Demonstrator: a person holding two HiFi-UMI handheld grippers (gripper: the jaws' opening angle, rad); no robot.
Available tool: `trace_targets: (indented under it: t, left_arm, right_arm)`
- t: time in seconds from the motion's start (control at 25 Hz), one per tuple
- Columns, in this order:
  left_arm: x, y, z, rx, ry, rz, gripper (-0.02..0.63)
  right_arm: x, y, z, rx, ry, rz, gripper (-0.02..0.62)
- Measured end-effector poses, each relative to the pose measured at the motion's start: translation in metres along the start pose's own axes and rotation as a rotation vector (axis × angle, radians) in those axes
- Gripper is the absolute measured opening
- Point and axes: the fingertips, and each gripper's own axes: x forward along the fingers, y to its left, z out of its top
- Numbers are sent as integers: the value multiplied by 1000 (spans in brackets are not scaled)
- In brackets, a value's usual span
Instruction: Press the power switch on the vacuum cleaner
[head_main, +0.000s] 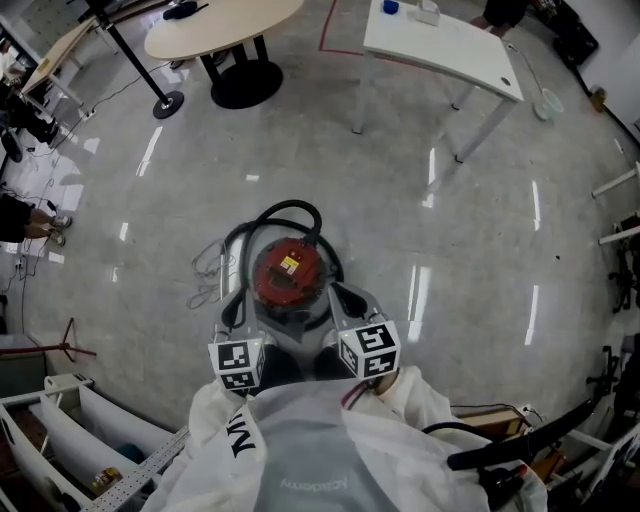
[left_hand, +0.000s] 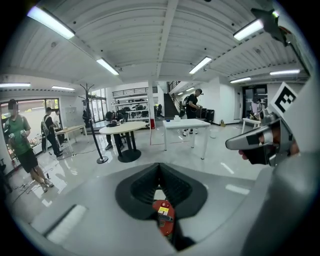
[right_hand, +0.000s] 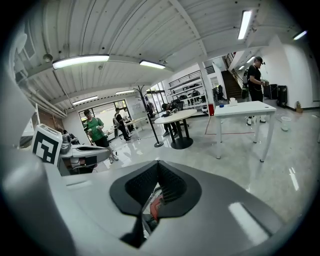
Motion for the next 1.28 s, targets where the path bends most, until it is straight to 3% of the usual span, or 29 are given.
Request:
trace_targets:
  t: [0.8, 1.28]
  left_arm:
    - [55, 18, -66, -23, 89, -121, 0]
    - [89, 31, -139, -66, 155, -139, 0]
  right_arm:
    - [66, 8, -57, 71, 93, -104, 0]
    - [120, -1, -116, 73, 152, -131, 0]
